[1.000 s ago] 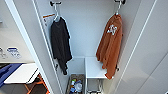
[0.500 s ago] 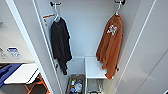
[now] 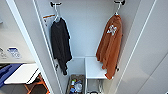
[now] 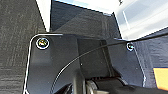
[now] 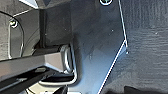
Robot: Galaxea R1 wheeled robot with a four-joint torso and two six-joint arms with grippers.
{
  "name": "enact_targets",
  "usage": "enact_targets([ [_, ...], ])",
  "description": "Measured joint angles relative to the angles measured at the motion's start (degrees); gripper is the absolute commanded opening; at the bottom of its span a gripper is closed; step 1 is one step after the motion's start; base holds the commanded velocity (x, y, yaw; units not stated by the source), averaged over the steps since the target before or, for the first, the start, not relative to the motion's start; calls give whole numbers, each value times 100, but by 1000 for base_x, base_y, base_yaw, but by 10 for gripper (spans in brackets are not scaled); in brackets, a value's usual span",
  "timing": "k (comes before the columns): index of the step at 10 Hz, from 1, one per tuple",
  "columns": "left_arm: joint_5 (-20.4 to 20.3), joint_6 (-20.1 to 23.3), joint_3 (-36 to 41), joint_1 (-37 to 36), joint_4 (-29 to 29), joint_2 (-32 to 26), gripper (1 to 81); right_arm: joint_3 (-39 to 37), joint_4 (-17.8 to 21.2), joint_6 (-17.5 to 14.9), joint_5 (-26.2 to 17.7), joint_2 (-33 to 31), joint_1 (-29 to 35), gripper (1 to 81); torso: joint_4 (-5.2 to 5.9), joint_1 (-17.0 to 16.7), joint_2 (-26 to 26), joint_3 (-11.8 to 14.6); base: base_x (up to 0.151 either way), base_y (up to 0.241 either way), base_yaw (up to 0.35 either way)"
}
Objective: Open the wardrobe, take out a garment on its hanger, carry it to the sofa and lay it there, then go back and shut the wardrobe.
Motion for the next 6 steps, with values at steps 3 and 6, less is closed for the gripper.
enact_targets([
  [3, 2, -57, -124, -513, -201, 16, 811, -61, -166, 0, -33, 24, 0, 811, 0, -2, 0, 2, 0, 0, 0],
  [6, -33, -284, -129, -1231, -524, 101, 811, -60, -185, 0, -52, 118, 59, 811, 0, -2, 0, 2, 0, 0, 0],
])
